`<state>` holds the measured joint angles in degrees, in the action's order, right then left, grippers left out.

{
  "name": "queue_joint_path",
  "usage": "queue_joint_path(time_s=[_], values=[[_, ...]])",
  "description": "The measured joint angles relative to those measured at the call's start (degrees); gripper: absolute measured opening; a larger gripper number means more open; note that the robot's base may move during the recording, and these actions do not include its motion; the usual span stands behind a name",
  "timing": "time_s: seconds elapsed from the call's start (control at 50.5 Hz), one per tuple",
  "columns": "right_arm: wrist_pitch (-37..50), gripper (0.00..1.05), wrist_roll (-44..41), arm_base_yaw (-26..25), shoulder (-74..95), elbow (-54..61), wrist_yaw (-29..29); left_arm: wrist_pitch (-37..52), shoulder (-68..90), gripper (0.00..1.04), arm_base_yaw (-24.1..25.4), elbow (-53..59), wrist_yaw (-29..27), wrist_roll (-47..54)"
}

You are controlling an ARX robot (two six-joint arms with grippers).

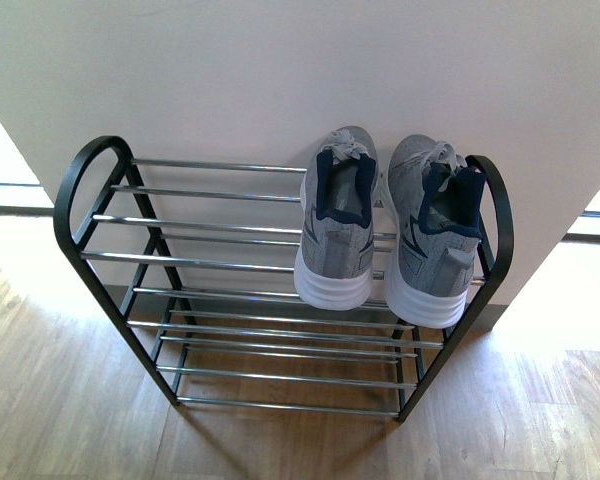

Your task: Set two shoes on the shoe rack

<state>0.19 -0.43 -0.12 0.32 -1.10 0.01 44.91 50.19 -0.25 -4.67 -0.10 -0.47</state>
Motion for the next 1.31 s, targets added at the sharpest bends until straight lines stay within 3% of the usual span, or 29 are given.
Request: queue_joint_path(time_s=[0.099, 0.455, 1.306], values=[[0.0, 0.96, 0.0, 0.0, 0.0, 0.0, 0.0, 1.4, -1.2, 0.01, 0.0, 2.4, 0.1, 0.0], [0.0, 0.96, 0.0, 0.0, 0.0, 0.0, 0.0, -13.7, -18.4, 0.01, 0.1, 3.9, 0.1, 0.0], [0.0, 0.95, 0.0, 0.0, 0.0, 0.0, 0.0, -32.2, -37.6, 0.01, 0.1, 3.9, 0.1, 0.0]])
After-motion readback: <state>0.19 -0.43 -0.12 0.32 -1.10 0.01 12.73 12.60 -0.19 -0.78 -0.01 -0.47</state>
